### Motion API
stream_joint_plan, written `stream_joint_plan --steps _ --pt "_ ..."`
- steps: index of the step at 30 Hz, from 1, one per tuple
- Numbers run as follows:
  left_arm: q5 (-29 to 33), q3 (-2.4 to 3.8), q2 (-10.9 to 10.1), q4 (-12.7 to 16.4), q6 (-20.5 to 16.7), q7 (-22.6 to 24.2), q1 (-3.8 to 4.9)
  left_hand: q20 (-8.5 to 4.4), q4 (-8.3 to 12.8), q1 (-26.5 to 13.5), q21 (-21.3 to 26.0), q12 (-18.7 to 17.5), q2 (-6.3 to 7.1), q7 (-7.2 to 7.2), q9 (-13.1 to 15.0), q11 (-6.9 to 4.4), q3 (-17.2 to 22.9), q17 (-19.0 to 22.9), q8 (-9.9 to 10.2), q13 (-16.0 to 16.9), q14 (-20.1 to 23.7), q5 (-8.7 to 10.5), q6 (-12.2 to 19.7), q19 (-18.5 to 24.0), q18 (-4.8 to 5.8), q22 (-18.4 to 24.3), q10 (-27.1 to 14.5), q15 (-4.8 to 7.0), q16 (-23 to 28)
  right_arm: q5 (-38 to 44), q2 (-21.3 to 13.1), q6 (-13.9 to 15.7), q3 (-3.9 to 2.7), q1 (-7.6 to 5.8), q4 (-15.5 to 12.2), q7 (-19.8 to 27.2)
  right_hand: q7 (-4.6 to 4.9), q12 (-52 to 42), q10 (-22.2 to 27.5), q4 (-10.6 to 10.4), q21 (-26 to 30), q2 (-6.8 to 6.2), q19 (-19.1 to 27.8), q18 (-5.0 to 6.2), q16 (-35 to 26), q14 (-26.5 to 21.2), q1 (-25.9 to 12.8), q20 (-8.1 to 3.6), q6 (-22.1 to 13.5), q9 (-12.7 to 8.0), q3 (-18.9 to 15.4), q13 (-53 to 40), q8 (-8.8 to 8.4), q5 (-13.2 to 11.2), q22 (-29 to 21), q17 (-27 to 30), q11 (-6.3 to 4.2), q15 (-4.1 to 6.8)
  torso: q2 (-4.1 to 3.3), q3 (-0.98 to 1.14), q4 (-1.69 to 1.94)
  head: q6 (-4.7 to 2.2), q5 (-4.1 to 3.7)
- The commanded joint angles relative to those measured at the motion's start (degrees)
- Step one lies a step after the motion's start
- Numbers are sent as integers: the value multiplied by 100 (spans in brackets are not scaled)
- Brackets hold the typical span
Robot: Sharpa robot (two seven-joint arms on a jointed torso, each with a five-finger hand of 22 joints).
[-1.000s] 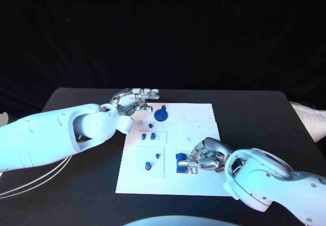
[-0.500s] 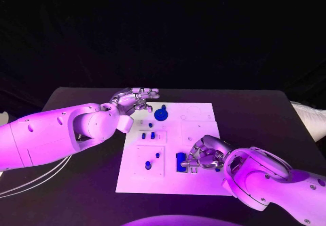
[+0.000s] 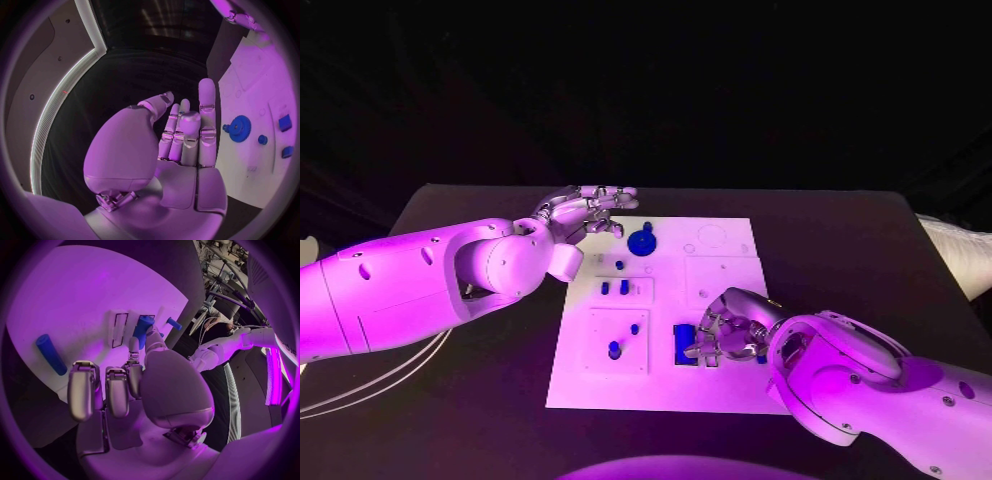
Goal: Assemble the parts on the task board
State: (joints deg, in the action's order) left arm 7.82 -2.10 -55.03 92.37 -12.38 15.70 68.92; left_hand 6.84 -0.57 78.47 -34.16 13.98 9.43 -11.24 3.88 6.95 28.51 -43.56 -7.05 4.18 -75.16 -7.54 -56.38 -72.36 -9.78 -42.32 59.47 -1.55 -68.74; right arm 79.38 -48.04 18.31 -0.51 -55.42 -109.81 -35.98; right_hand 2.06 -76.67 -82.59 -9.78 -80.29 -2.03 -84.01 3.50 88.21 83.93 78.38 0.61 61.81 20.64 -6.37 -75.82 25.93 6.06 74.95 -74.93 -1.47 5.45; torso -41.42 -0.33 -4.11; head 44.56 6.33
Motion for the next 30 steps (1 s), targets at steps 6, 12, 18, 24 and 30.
stream_joint_plan --steps 6,12,18,24,30 --pt "-25 3 -5 10 112 28 1 15 2 12 20 20 -38 -19 8 14 -12 5 -19 3 49 -25 40 2 -63 9 -37 -10 -32 -153 -230 464 0 19 -146 515 33 164 -8 -82 56 24 -75 -12 -4 546 -133 -30 -185 23 -116 -68 -5 284 -70 -1230 -44 19 2 2 0 -11 -5" --pt "-25 2 -14 10 100 30 0 15 2 12 20 20 -38 -19 8 14 -12 5 -19 3 49 -25 40 2 -63 9 -37 -10 -32 -1060 -661 774 -7 -55 -319 1542 331 237 60 -113 81 157 -55 -13 67 570 -93 114 -823 -211 -135 -31 -531 602 -101 -1339 202 -181 11 -11 -5 -25 -42" --pt "-25 2 -14 4 95 32 0 15 2 12 20 20 -38 -19 8 14 -12 5 -19 3 49 -25 40 2 -63 9 -37 -10 -32 -606 -1219 543 -7 -145 -418 1382 443 358 125 -140 79 279 -45 -4 55 564 -84 227 -947 -459 -198 56 -918 820 -98 -1322 304 -275 27 -18 -44 -61 -72" --pt "-25 0 -11 -6 103 36 -3 15 2 12 20 20 -38 -19 8 14 -12 5 -19 3 49 -25 40 2 -63 9 -37 -10 -32 134 -1532 279 0 -99 -452 782 375 386 86 -145 60 365 -53 -2 46 561 2 224 -558 -589 -210 59 -1008 1039 -69 -1312 251 -242 55 -19 -104 -89 -106" --pt "-25 -1 -2 -17 109 37 -7 15 2 12 20 20 -38 -19 8 14 -12 5 -19 3 49 -25 40 2 -63 9 -37 -10 -32 205 -1610 46 17 -33 -408 274 349 406 70 -166 46 371 -62 -8 59 566 11 203 -405 -664 -230 60 -1092 1100 -48 -1332 226 -220 75 -24 -146 -98 -118"
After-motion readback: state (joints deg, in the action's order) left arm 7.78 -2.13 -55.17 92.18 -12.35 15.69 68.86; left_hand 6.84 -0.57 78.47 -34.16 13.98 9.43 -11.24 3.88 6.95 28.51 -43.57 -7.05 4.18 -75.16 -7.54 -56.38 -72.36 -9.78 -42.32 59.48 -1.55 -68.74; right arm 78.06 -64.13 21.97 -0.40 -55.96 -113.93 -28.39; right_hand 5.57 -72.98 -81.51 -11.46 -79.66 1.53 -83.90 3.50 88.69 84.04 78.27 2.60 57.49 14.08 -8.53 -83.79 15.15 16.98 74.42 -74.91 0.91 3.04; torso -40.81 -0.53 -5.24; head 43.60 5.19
